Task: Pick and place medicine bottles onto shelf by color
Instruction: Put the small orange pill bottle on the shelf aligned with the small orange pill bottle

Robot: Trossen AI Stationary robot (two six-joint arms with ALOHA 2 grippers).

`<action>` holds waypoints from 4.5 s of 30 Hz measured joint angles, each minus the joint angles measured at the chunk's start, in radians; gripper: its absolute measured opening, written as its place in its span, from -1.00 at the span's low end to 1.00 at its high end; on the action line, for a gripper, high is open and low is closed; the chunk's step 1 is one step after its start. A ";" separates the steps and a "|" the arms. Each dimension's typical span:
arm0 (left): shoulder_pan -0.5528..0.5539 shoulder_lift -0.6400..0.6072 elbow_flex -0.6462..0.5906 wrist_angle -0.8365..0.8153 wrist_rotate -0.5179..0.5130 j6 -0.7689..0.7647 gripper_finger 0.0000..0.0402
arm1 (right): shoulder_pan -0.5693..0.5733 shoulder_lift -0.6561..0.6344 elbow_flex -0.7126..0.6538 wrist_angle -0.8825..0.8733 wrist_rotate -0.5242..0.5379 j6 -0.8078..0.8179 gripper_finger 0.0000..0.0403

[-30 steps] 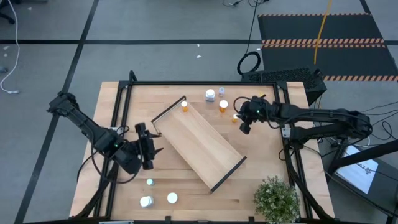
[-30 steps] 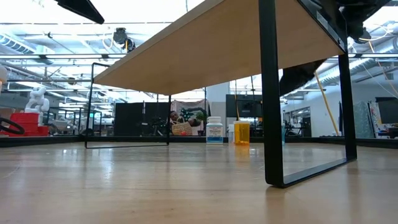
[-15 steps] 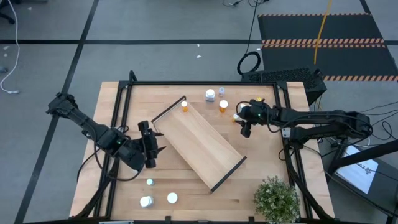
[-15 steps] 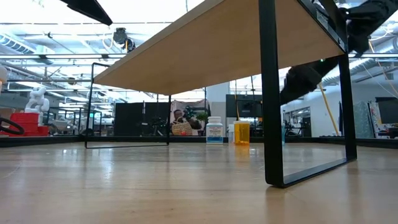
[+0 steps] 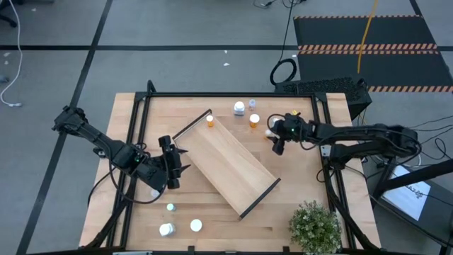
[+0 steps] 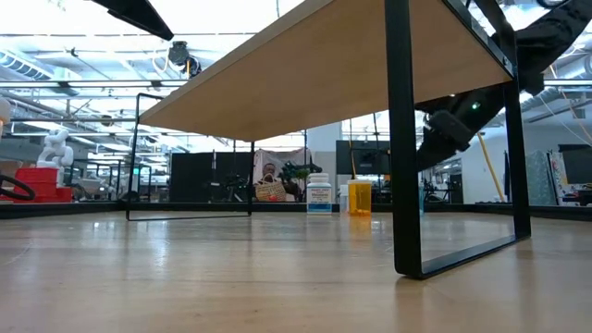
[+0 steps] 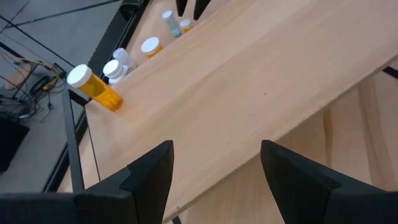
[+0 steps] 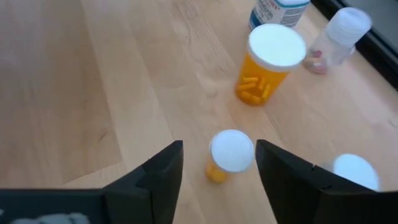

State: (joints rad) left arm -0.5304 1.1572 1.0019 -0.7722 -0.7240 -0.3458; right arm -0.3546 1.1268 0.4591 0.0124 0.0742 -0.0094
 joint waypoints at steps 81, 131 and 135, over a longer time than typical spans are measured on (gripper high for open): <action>0.185 0.000 0.000 0.293 0.101 0.233 0.21 | 0.146 -0.367 0.091 0.008 0.010 0.095 -0.39; 0.359 0.167 0.000 0.628 0.407 0.333 0.25 | 0.429 0.288 0.499 0.315 0.056 0.073 -0.39; 0.362 0.168 0.000 0.626 0.455 0.332 0.32 | 0.423 0.291 0.499 0.314 0.058 0.061 -0.39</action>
State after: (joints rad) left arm -0.1683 1.3248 1.0023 -0.1466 -0.2693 -0.0135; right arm 0.0682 1.4183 0.9581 0.3262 0.1318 0.0516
